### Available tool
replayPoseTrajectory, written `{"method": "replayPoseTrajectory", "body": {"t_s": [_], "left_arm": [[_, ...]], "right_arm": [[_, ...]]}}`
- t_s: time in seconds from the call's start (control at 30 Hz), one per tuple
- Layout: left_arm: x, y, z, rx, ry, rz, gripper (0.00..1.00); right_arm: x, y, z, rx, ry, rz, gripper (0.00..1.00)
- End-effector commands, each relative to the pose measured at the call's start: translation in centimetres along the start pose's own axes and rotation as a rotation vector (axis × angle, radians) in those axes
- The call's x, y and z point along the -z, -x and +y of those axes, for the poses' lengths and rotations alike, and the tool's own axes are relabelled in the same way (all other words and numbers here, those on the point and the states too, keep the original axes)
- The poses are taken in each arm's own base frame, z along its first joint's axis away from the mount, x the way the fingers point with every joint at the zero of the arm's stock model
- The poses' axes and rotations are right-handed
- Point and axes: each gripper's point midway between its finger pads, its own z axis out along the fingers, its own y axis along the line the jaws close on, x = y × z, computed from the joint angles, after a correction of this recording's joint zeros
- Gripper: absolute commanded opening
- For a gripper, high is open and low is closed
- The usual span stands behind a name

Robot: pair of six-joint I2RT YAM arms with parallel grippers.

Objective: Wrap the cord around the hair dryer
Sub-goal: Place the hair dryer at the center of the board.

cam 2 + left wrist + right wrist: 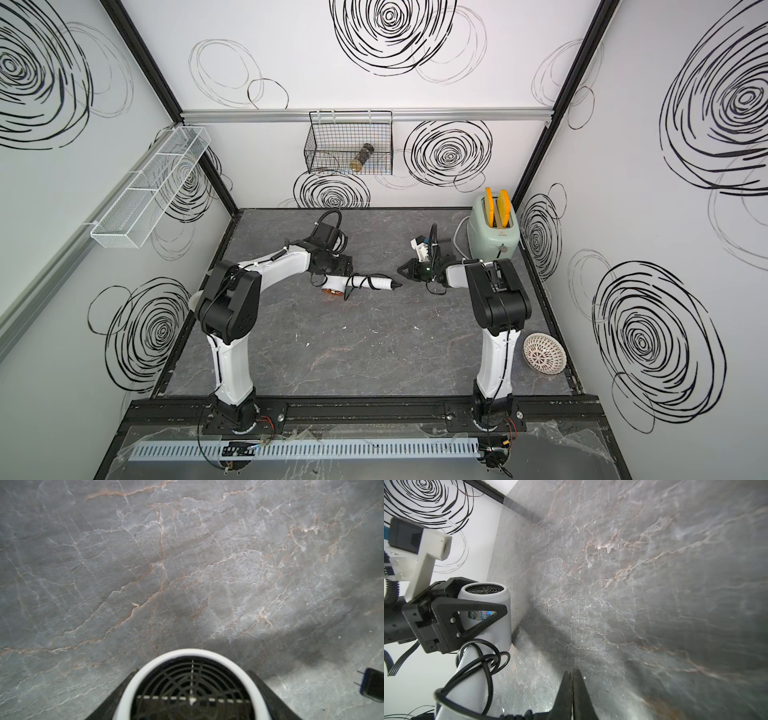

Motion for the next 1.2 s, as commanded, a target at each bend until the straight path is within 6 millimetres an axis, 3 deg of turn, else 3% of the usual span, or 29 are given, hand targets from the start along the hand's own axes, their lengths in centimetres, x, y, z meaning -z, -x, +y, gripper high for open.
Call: {"method": "replayPoseTrajectory", "body": {"t_s": [0.0,0.3,0.6,0.77,0.93,1.17], "left_arm": [[-1.4,0.6,0.3,0.041,-0.019,-0.014,0.00],[-1.6,1.4,2.2,0.077,0.130,-0.039,0.00],[-2.1,1.2,2.9,0.073,0.281,-0.033,0.02],[-3.1,0.7,3.2,0.055,0.357,-0.007,0.03],[-4.0,0.1,3.4,0.020,0.427,0.028,0.09],[-5.0,-0.8,3.5,0.039,0.441,0.042,0.16]], "right_arm": [[-0.8,-0.6,1.7,0.016,0.098,0.004,0.08],[-0.4,-3.8,1.7,-0.047,0.135,0.022,0.07],[0.3,-4.0,1.3,-0.088,0.114,-0.030,0.08],[0.4,-4.9,-0.1,-0.133,0.028,-0.017,0.10],[2.2,-6.2,-1.8,-0.130,-0.167,-0.010,0.21],[6.8,-6.1,-3.5,-0.066,-0.468,-0.021,0.42]]}}
